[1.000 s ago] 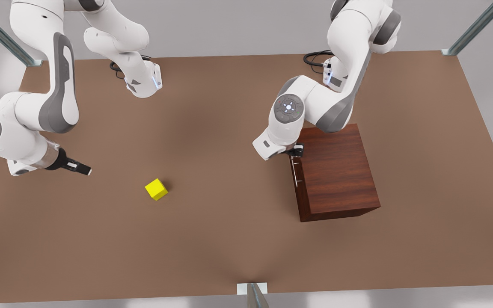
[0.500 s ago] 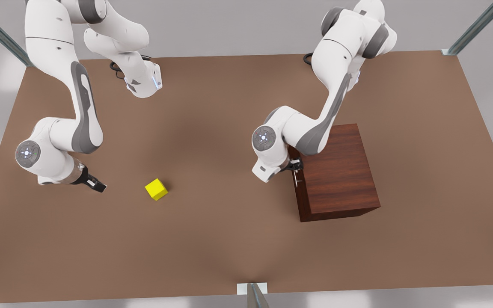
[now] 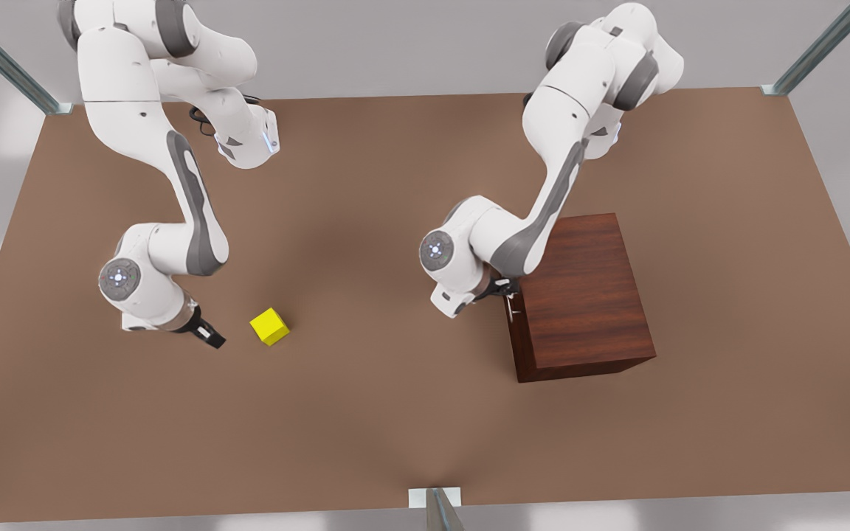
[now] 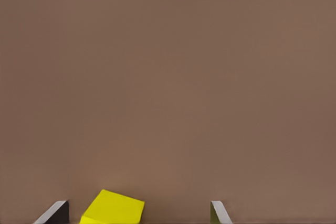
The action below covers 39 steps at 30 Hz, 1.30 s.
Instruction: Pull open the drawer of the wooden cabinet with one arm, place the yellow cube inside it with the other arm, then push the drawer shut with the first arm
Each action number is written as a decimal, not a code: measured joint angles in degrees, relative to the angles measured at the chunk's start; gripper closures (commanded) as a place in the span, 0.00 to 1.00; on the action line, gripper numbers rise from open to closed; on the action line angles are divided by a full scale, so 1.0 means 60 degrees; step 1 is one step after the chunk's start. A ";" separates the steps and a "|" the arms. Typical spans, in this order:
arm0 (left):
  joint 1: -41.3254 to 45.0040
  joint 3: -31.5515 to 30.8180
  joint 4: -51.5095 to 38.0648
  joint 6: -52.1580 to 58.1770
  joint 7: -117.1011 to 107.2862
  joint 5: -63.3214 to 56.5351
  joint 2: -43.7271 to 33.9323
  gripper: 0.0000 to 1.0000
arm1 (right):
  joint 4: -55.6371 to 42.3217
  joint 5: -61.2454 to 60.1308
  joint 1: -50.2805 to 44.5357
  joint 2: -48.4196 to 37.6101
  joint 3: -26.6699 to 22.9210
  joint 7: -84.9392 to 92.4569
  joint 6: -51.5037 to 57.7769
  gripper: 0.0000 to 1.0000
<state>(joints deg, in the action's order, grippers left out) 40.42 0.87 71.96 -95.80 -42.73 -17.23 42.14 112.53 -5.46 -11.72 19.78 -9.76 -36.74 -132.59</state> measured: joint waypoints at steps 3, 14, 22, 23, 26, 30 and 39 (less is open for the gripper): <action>0.0028 0.0000 0.0193 -0.0042 -0.0064 -0.0074 0.0045 0.00 | -0.0007 -0.0050 -0.0144 0.0292 -0.0004 -0.0244 -0.0066 0.00; 0.0074 -0.0025 0.0051 -0.0492 -0.0423 -0.0344 0.0385 0.00 | -0.0882 -0.0252 -0.0607 0.1235 0.0002 -0.1009 0.0377 0.00; 0.0249 -0.0058 -0.0369 -0.0893 -0.0819 -0.0355 0.0648 0.00 | -0.0854 -0.0246 -0.0623 0.1729 -0.0014 -0.1386 0.0653 0.00; 0.0268 -0.0058 -0.0406 -0.0921 -0.0862 -0.0353 0.0657 0.00 | -0.0865 -0.0290 -0.0624 0.1715 -0.0013 -0.1424 0.0671 0.00; 0.0314 -0.0082 -0.0484 -0.1019 -0.0992 -0.0347 0.0672 0.00 | -0.0878 -0.0392 -0.0623 0.1598 -0.0017 -0.1529 0.0710 0.00; 0.0378 -0.0099 -0.0525 -0.1131 -0.1146 -0.0346 0.0688 0.00 | -0.0867 -0.0712 -0.0859 0.1564 0.0005 -0.1654 0.0703 0.00; 0.0482 -0.0222 -0.0686 -0.1291 -0.1414 -0.0344 0.0696 0.00 | -0.0796 -0.1092 -0.1108 0.1780 0.0017 -0.1922 0.0484 0.00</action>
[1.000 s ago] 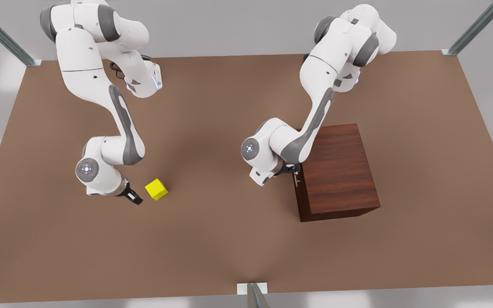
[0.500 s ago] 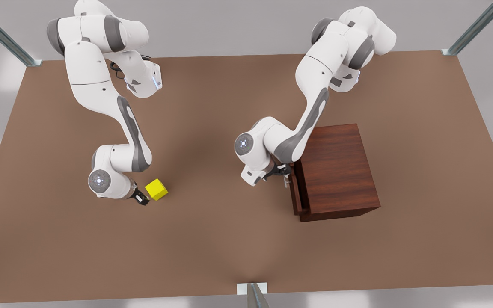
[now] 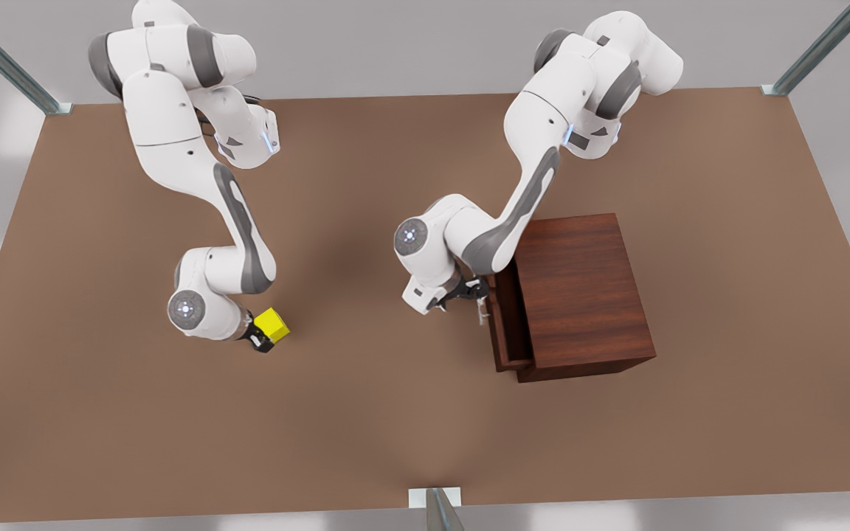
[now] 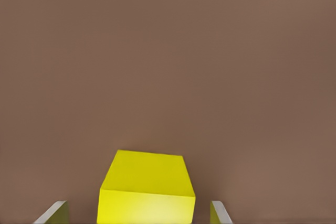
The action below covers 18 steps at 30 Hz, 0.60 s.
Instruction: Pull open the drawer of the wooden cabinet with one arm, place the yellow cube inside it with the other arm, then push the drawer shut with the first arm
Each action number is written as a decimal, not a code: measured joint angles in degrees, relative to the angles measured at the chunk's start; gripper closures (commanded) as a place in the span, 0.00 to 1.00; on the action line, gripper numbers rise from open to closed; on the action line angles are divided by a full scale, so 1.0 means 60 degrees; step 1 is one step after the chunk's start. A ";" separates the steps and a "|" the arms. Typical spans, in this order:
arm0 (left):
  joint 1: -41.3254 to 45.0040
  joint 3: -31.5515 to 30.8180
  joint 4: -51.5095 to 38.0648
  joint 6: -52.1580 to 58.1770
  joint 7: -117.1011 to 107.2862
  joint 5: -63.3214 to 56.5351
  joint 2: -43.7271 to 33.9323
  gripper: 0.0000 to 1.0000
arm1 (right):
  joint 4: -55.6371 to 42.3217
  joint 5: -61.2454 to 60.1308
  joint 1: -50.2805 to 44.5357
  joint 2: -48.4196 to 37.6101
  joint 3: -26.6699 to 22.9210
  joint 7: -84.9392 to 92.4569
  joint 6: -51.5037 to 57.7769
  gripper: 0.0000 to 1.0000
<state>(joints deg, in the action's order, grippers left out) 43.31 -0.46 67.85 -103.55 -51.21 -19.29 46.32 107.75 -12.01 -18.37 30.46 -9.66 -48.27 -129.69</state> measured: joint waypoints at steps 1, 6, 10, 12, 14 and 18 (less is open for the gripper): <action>0.0002 -0.0020 -0.0047 -0.0015 -0.0027 0.0000 0.0000 0.00 | 0.0020 -0.0009 -0.0014 0.0015 0.0000 -0.0028 -0.0046 0.00; 0.0068 -0.0107 -0.0162 -0.0130 -0.0187 0.0000 0.0058 0.00 | 0.0218 -0.0022 -0.0028 0.0116 0.0000 -0.0154 -0.0375 0.00; 0.0135 -0.0111 -0.0177 -0.0297 -0.0329 -0.0002 0.0134 0.00 | 0.0403 -0.0054 -0.0028 0.0123 0.0007 -0.0235 -0.0741 0.00; 0.0183 -0.0114 -0.0322 -0.0358 -0.0401 -0.0001 0.0220 0.00 | 0.0445 -0.0103 -0.0028 0.0119 0.0026 -0.0269 -0.0885 0.00; 0.0236 -0.0115 -0.0409 -0.0417 -0.0475 -0.0001 0.0274 0.00 | 0.0540 -0.0170 -0.0029 0.0119 0.0068 -0.0300 -0.1056 0.00; 0.0289 -0.0212 -0.0549 -0.0462 -0.0618 0.0000 0.0291 0.00 | 0.0746 -0.0300 -0.0043 0.0094 0.0171 -0.0352 -0.1359 0.00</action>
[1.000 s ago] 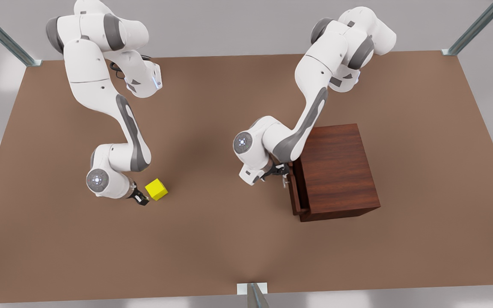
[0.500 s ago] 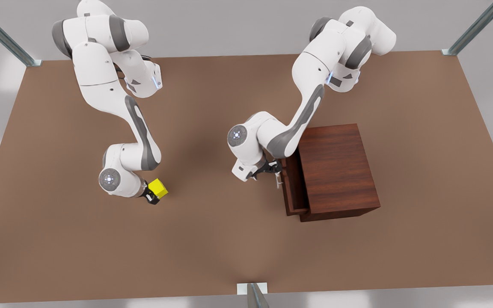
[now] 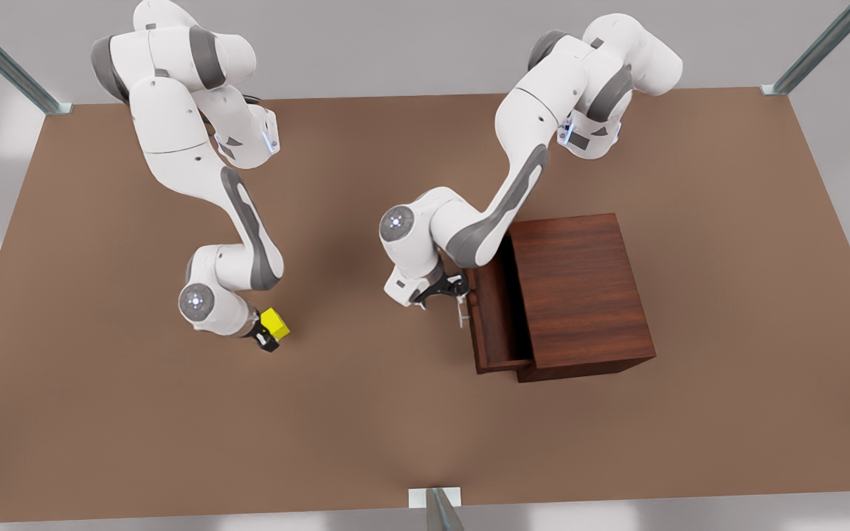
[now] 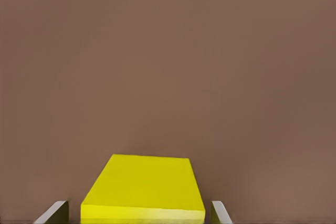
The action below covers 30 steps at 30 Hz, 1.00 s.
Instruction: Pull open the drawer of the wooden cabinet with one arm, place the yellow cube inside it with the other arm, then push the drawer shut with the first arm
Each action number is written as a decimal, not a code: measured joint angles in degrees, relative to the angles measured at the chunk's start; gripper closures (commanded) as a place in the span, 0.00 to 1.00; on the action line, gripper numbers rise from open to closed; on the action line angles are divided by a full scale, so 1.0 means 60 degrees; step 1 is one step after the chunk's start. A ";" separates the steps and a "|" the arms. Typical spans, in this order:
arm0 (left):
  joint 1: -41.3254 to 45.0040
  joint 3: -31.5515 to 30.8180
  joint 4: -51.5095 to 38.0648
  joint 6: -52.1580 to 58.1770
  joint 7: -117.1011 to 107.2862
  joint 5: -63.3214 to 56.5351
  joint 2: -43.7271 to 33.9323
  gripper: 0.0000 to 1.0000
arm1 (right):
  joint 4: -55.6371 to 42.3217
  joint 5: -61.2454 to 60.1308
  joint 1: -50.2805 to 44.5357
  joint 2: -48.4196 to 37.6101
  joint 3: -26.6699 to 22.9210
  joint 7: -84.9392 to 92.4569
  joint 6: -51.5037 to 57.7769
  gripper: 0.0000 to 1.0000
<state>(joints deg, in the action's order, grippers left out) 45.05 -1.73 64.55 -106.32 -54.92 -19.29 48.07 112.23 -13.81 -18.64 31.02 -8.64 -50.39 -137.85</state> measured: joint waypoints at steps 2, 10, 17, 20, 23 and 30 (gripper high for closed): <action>0.0003 -0.0064 -0.0018 0.0003 -0.0061 -0.0002 0.0001 0.00 | 0.0138 -0.0036 -0.0027 -0.0028 0.0014 -0.0022 -0.0124 0.00; -0.0238 -0.0109 -0.0563 0.1481 -0.0115 0.0722 -0.1885 0.00 | 0.0348 -0.0106 -0.0186 -0.0110 0.0019 -0.0126 -0.0427 0.20; -0.6887 0.0072 0.4697 0.2355 0.2349 0.2889 -0.7221 0.00 | 0.0344 -0.0140 -0.0188 -0.0483 0.0029 -0.0183 -0.0516 0.40; -0.7143 0.0062 0.4224 0.2231 0.3421 0.3039 -0.7043 0.00 | 0.0245 -0.0127 -0.0277 -0.1247 0.0054 -0.0261 -0.0250 0.40; -0.6683 0.0102 0.3992 0.2156 0.4332 0.3030 -0.6789 0.00 | -0.0259 -0.0093 -0.0534 -0.1962 0.0068 -0.0475 0.0482 0.40; -0.6983 0.0119 0.3954 0.2101 0.5948 0.3039 -0.6770 0.00 | -0.2652 -0.0114 -0.2380 -0.2102 0.0071 -0.1865 0.2667 0.40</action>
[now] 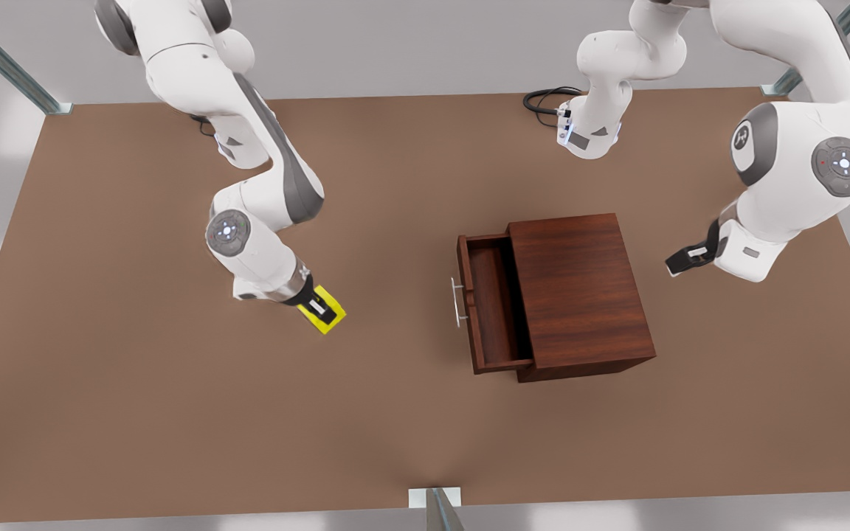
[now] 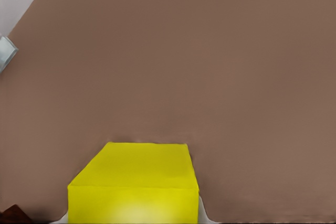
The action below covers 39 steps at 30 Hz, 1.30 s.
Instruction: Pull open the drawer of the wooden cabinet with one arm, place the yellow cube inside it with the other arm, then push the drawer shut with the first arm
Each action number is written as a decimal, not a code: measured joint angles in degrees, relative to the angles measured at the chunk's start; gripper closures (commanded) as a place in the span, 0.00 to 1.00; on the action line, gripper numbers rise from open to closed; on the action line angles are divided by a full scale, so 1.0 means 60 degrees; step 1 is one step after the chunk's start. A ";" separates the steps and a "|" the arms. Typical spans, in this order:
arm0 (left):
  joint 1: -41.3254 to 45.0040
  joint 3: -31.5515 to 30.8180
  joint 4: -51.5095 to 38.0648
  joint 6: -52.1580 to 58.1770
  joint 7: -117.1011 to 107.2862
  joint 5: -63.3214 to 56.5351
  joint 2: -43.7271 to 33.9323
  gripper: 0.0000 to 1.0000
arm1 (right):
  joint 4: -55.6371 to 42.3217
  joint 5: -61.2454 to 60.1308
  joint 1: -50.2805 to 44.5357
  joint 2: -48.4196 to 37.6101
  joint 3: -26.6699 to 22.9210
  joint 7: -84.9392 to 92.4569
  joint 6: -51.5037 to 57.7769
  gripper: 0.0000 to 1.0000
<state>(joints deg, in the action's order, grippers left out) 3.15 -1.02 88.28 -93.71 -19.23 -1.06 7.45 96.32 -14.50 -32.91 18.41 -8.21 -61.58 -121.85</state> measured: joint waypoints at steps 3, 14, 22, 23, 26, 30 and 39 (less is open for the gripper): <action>0.0050 0.0004 0.0034 0.0011 0.0513 0.0005 -0.0010 0.00 | -0.1212 -0.0042 -0.0954 0.0485 -0.0019 -0.0954 0.0707 0.40; 0.0147 -0.0019 0.0085 0.0163 0.1799 -0.0012 -0.0030 0.00 | -0.5651 -0.1380 -0.2092 0.3286 0.0002 -0.4556 0.1991 0.40; 0.0135 -0.0019 0.0107 0.0204 0.2342 -0.0011 -0.0032 0.00 | -0.7328 -0.1847 -0.2147 0.4875 0.0198 -0.6757 0.0997 0.40; 0.0139 -0.0014 0.0108 0.0207 0.2395 -0.0013 -0.0031 0.00 | -0.7525 -0.1857 -0.2143 0.5044 0.0199 -0.7024 0.0853 0.40; 0.0138 -0.0009 0.0114 0.0212 0.2535 -0.0017 -0.0030 0.00 | -0.7801 -0.1867 -0.2132 0.5324 0.0217 -0.7796 0.0308 0.40; 0.0133 -0.0006 0.0115 0.0215 0.2690 -0.0020 -0.0030 0.00 | -0.7915 -0.1861 -0.2304 0.5709 0.0331 -0.8691 -0.0348 0.39; 0.0134 -0.0005 0.0138 0.0219 0.2935 -0.0022 -0.0041 0.00 | -0.7920 -0.1843 -0.2554 0.5984 0.0742 -1.0172 -0.0826 0.39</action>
<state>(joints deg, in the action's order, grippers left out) 3.96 -1.05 89.11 -92.40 -1.62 -1.19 7.20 48.79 -25.56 -48.24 54.31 -3.76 -122.61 -126.80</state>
